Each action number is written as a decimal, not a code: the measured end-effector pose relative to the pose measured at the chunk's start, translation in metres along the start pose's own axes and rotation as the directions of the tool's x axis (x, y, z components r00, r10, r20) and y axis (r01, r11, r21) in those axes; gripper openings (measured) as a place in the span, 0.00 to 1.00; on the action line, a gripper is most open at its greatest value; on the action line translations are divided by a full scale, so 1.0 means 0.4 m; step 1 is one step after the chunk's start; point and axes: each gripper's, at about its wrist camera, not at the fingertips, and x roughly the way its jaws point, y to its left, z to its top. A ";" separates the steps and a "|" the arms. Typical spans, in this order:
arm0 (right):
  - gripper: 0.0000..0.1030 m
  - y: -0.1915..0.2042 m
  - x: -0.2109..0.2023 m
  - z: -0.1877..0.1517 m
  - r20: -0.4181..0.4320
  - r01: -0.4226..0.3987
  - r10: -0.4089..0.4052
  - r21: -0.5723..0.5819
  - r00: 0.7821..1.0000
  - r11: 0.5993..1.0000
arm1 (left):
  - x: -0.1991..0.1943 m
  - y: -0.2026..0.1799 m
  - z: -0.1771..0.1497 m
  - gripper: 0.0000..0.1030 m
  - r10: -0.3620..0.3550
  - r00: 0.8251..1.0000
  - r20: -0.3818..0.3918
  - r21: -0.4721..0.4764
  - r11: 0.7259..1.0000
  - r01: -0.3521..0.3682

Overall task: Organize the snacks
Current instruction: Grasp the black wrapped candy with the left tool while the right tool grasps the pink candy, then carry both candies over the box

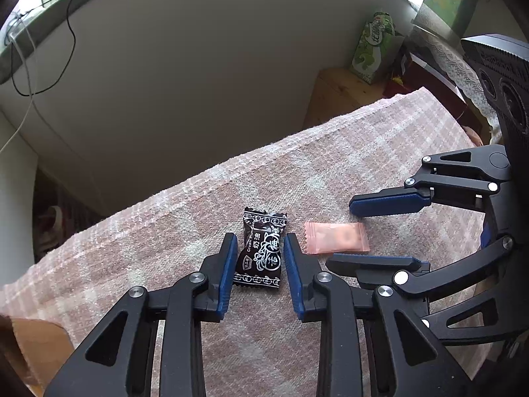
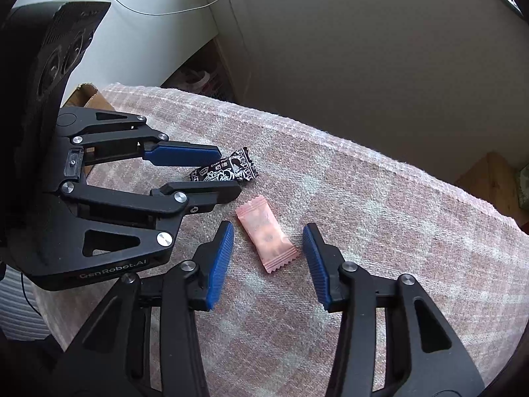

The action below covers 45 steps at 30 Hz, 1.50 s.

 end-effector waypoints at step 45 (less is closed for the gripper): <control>0.21 0.111 -0.203 -0.089 0.116 0.029 -0.040 0.100 0.992 0.995 | -0.258 0.007 -0.188 0.22 0.008 0.985 0.173 -0.263 0.964 0.038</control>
